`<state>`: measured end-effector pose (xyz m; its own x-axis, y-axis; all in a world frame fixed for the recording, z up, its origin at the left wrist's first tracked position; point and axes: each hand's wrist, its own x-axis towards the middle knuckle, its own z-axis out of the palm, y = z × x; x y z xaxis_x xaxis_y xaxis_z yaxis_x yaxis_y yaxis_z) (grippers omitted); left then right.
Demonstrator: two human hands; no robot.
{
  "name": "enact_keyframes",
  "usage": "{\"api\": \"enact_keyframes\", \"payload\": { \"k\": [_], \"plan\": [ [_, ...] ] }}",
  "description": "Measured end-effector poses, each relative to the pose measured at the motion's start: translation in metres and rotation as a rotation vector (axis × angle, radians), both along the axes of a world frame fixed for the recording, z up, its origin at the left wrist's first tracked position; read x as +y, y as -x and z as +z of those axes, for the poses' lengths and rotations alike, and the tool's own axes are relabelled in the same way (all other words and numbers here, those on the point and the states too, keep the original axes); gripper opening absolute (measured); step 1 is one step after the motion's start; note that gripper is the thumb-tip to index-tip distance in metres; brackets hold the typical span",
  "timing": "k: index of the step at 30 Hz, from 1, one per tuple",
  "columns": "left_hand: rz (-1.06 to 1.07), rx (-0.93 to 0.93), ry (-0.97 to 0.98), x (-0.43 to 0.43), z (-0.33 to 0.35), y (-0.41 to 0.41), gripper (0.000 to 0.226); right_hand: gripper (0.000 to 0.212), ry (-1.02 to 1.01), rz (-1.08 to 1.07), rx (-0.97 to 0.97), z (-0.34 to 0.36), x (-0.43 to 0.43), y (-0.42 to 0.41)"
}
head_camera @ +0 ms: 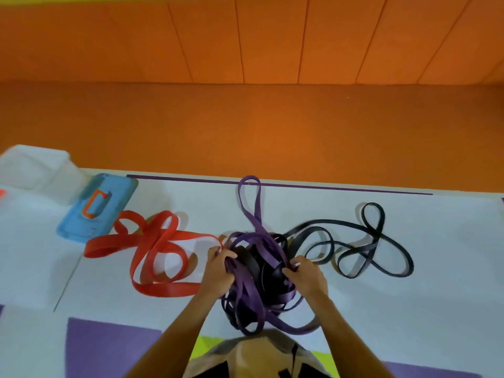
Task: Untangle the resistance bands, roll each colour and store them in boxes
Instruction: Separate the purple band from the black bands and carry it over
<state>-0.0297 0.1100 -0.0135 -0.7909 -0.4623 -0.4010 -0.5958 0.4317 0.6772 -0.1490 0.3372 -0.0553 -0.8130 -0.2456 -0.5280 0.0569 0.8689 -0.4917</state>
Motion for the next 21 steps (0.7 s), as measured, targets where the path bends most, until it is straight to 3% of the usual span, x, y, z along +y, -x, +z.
{"api": "enact_keyframes", "payload": {
  "k": [3,8,11,18,21],
  "plan": [
    [-0.087,-0.022,0.005,0.003,-0.003,-0.004,0.055,0.018,0.061,-0.076,0.039,0.005,0.005,-0.004],
    [-0.028,0.017,-0.030,0.012,-0.003,0.010,0.032,0.018,0.365,-0.336,0.189,0.024,0.024,0.005],
    [-0.015,0.090,-0.029,0.017,-0.003,0.022,0.023,0.014,0.529,-0.492,0.175,0.048,0.032,0.018],
    [-0.022,0.100,0.024,0.023,-0.003,0.034,0.021,0.025,0.899,-0.432,0.277,0.110,0.024,0.023],
    [-0.042,0.094,0.018,0.024,0.003,0.030,0.036,0.024,1.047,-0.392,0.267,0.126,0.017,0.026]
  ]
}}
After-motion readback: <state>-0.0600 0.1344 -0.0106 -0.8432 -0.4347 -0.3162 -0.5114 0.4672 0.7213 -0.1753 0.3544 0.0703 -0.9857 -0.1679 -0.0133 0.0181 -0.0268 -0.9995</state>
